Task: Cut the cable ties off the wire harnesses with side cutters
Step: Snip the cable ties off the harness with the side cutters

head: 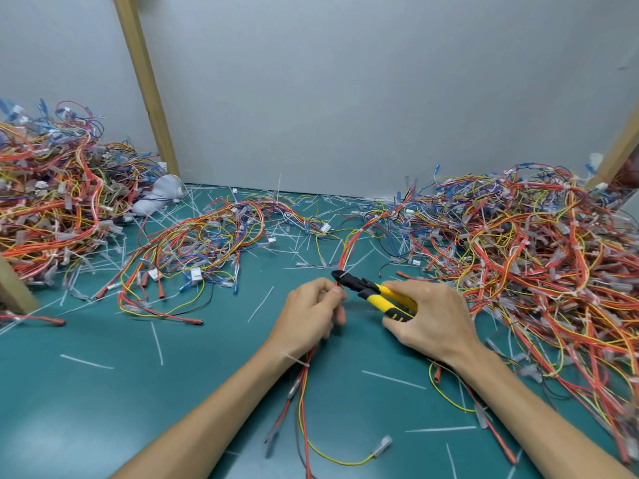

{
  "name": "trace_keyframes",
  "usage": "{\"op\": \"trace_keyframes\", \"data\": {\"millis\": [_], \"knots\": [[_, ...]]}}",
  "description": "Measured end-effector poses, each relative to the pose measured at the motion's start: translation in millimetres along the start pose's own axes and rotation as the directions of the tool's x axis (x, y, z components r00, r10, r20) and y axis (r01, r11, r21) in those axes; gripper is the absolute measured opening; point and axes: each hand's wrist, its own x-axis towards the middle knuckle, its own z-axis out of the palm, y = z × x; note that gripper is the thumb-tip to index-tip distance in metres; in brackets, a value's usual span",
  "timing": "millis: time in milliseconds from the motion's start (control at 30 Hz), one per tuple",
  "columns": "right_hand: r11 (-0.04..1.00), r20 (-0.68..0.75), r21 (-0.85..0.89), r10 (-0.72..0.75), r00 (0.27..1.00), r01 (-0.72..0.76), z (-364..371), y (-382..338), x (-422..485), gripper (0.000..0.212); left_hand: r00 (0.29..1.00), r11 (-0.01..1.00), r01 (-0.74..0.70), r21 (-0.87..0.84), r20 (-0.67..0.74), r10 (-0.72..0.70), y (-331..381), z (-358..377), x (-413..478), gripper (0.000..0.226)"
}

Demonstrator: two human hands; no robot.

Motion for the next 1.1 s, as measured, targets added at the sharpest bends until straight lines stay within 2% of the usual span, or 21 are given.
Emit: {"op": "trace_keyframes", "data": {"millis": [133, 300, 600, 833, 1100], "knots": [[0.998, 0.001, 0.018, 0.052, 0.999, -0.052, 2, 4, 1, 0.027, 0.990, 0.989, 0.075, -0.125, 0.128, -0.059, 3, -3, 3, 0.030], [0.995, 0.037, 0.021, 0.097, 0.995, -0.098, 5, 8, 3, 0.020, 0.975, 0.969, 0.081, -0.235, 0.219, -0.029, 5, -5, -1, 0.037], [0.999, 0.072, -0.007, 0.053, 0.996, -0.052, 3, 6, 1, 0.020, 0.996, 0.993, -0.088, -0.077, -0.002, 0.088, 2, 5, -4, 0.033], [1.000, 0.052, 0.025, 0.010, 0.999, -0.011, 3, 7, 2, 0.044, 0.995, 0.995, -0.100, -0.021, -0.006, 0.100, -1, 4, -2, 0.035], [1.000, -0.004, 0.014, -0.003, 1.000, 0.003, 2, 6, 2, 0.043, 0.991, 0.991, -0.122, 0.054, -0.045, 0.125, -3, 5, -1, 0.039]]}}
